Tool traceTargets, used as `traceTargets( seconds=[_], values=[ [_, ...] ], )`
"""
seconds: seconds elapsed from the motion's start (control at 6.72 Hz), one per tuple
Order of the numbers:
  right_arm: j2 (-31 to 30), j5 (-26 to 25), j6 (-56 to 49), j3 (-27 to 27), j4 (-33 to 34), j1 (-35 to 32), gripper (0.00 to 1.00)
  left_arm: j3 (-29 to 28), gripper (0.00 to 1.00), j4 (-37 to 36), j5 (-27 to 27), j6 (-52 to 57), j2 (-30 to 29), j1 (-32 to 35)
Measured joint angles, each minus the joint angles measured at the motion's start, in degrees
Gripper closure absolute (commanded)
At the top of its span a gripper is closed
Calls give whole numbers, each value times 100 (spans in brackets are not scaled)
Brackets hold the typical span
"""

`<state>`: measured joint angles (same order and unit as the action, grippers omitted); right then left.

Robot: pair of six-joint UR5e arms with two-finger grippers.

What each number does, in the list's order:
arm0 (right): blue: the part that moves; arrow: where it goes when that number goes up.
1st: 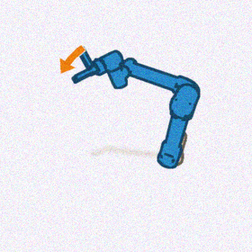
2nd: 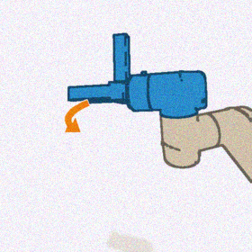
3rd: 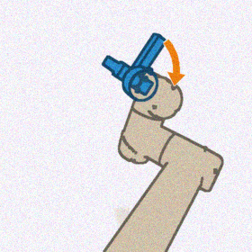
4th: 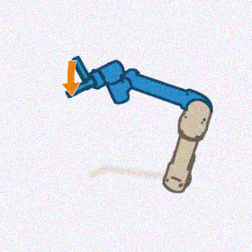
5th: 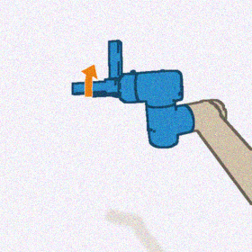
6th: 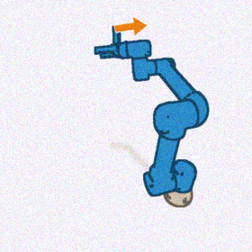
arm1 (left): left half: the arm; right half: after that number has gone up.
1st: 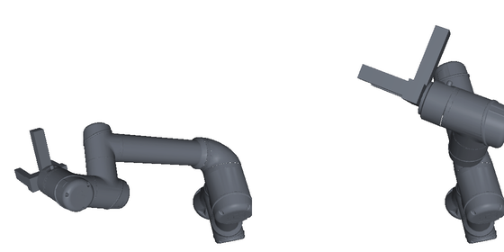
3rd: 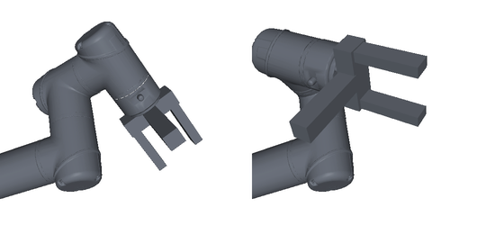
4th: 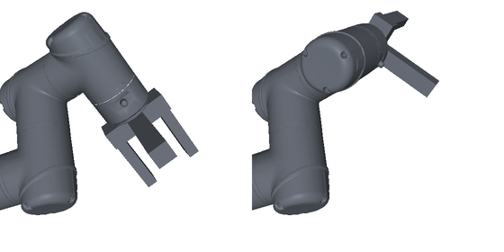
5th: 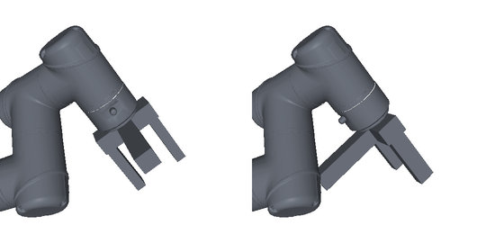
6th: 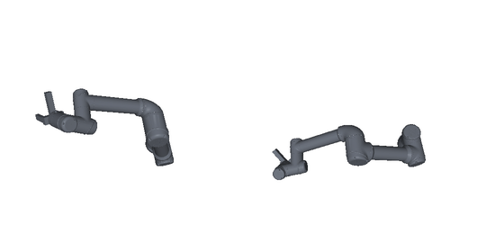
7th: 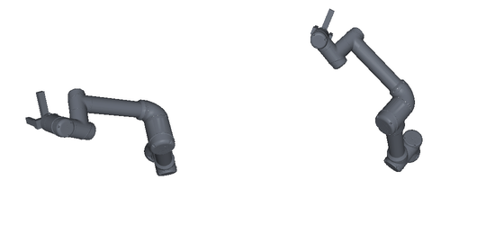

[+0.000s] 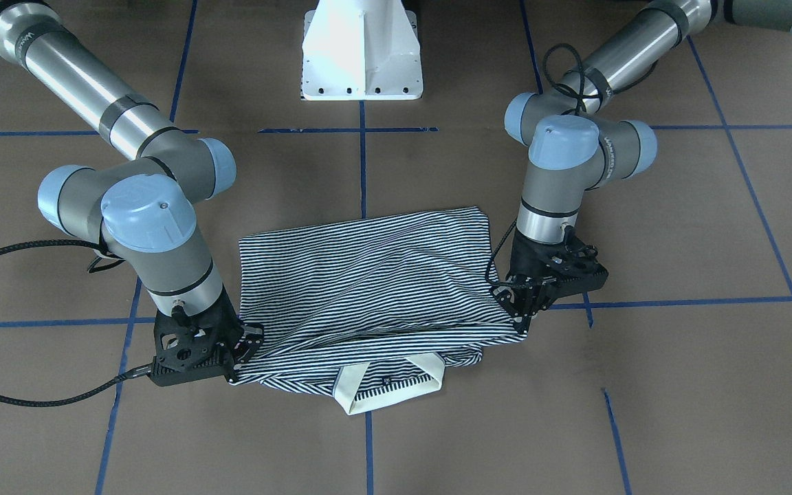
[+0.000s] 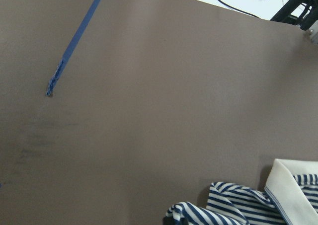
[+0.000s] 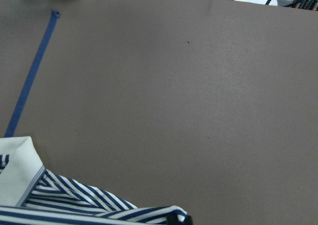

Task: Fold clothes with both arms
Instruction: 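Lower the hem onto the collar end and hold with both grippers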

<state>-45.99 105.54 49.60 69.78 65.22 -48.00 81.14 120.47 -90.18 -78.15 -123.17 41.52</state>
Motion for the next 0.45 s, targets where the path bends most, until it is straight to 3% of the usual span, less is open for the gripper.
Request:
traceTargets(
  seconds=[0.45],
  values=[
    [31,-6,12,-55,-20,1,100,-95,100,70,0,2,-120,10]
  ],
)
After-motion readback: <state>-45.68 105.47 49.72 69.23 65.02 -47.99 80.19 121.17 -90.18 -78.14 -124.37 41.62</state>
